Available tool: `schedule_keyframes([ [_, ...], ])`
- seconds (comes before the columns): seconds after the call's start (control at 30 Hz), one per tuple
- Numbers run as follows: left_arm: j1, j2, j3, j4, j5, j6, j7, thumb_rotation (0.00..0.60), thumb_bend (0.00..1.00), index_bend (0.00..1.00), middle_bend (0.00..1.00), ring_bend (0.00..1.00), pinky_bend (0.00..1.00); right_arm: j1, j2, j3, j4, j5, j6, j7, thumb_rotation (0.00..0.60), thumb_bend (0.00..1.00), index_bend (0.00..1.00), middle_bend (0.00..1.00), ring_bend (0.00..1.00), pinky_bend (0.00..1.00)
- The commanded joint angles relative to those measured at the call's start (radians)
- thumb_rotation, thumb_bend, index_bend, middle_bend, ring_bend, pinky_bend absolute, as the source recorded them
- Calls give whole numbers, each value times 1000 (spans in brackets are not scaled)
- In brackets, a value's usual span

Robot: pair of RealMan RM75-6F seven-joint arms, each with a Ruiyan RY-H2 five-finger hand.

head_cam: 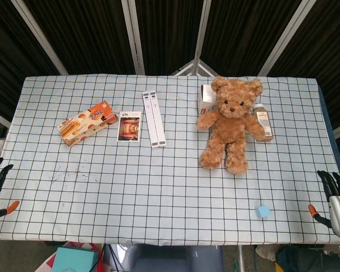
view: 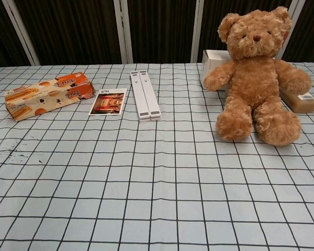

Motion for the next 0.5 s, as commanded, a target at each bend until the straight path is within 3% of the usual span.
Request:
schedule_keyframes([
  [0.03,0,1,0,0,1,1,-1,600,243,133,0,0,30,1,-1,0,1,0,-1,-1,600,292,27,120,45,0],
  [0.5,10,4,6,6,34,28,-26,600,243,133,0,0,30,0,1,-1,1,14,-18,21,600,292,27,120,44,0],
])
